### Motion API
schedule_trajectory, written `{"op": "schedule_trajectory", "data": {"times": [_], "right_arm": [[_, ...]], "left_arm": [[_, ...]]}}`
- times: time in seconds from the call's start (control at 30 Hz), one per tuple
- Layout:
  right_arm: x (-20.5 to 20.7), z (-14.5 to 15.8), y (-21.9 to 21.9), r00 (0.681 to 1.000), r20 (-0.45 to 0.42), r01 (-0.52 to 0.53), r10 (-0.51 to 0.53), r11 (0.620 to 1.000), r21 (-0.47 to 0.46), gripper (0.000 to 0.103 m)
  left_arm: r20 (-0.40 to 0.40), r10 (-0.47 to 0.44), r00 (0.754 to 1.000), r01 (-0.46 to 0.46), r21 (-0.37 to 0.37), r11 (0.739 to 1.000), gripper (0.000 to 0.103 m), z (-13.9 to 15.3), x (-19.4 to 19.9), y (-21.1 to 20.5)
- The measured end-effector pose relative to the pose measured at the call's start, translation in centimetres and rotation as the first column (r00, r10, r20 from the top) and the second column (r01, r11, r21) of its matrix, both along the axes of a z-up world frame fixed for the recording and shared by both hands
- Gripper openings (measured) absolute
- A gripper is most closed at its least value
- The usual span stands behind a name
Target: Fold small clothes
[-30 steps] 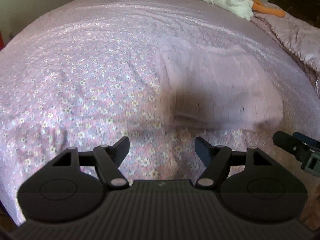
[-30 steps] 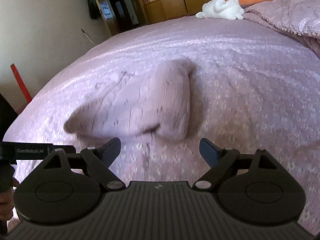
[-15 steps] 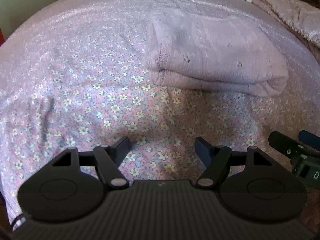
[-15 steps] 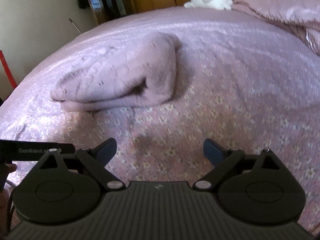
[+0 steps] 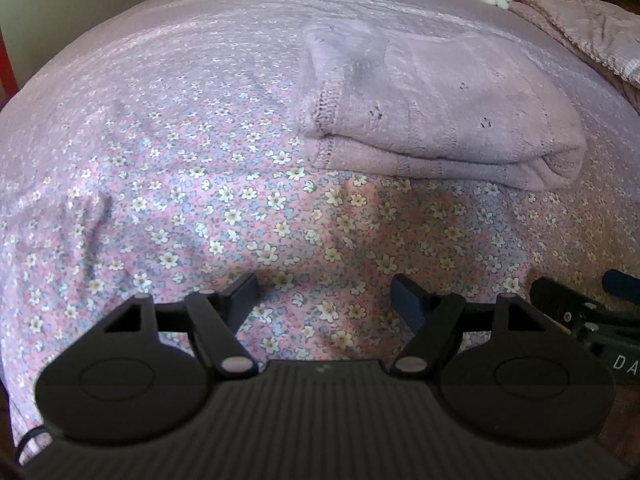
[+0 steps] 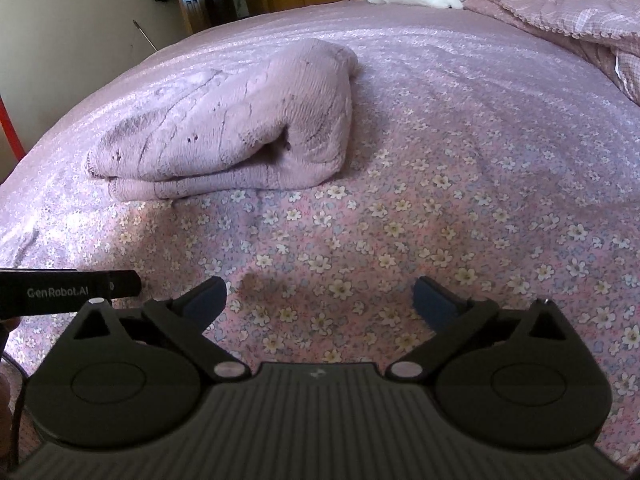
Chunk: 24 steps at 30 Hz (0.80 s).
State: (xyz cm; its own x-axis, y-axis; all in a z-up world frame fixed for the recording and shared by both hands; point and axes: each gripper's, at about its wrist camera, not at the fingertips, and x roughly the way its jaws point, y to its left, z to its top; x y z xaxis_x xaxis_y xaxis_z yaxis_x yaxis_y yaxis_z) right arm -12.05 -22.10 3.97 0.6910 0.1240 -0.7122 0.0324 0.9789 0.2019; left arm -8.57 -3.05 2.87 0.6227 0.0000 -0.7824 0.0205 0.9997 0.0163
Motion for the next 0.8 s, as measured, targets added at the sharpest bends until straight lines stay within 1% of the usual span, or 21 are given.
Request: {"op": "schedule_trajectory", "data": {"times": [0.17,0.37,0.8], "right_arm": [[0.02,-0.08,-0.01,1.0,0.0,-0.003,0.003,1.0,-0.003,0.103],[-0.02,-0.18,0.08,1.0,0.001,-0.005,0.005,1.0,-0.01,0.103],[-0.05,-0.22,0.13,1.0,0.002,-0.005,0.005,1.0,-0.011,0.103]], "left_arm": [[0.003,0.001,1.0,-0.001,0.006,1.0,0.075,-0.07,-0.1,-0.13],[0.005,0.011,1.0,-0.011,-0.008,1.0,0.075,0.0,-0.18,0.05],[0.007,0.005,1.0,-0.006,0.009,1.0,0.075,0.08,-0.44,-0.27]]}}
